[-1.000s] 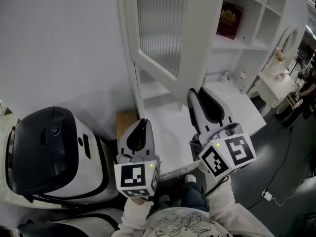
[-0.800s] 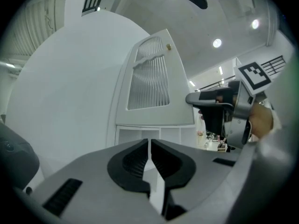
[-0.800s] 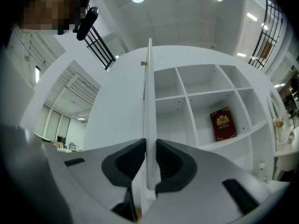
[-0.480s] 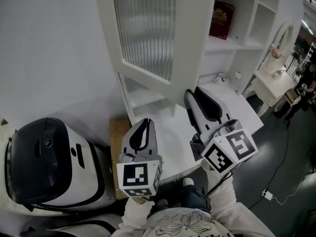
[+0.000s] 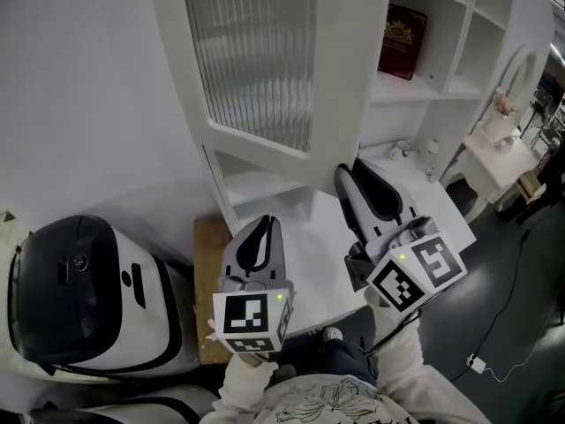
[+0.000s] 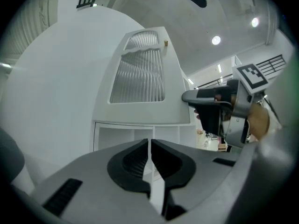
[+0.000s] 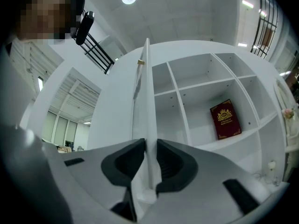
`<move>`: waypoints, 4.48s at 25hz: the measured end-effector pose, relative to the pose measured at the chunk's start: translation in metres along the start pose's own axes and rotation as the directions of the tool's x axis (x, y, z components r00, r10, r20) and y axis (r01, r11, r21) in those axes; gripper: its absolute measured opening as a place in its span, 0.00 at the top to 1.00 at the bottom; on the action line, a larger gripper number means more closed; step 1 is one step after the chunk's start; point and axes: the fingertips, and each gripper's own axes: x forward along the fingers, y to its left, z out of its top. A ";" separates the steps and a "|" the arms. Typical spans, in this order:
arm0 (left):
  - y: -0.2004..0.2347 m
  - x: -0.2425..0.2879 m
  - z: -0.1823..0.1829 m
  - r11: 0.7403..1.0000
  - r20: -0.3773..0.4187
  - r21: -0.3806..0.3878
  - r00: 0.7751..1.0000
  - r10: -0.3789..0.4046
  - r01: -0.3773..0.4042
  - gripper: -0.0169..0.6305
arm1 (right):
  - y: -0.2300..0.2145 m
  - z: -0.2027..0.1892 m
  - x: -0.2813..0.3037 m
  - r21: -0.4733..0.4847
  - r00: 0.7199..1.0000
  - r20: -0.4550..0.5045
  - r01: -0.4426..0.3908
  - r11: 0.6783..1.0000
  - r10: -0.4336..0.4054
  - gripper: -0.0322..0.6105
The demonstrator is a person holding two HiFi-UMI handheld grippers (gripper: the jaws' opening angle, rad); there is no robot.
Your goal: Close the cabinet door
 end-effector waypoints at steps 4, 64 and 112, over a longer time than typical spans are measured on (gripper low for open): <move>-0.001 0.015 -0.001 1.000 -0.005 0.005 1.000 0.014 -0.014 0.94 | -0.015 -0.001 0.007 0.014 1.000 0.000 -0.026 1.000 0.026 0.82; -0.005 0.120 -0.010 0.932 -0.012 0.025 0.932 0.362 -0.361 0.94 | -0.128 -0.020 0.107 0.020 0.979 0.004 -0.205 0.979 0.205 0.81; 0.021 0.141 -0.017 0.894 -0.024 0.018 0.893 0.449 -0.449 0.94 | -0.157 -0.033 0.163 0.074 0.972 0.009 -0.234 0.969 0.234 0.83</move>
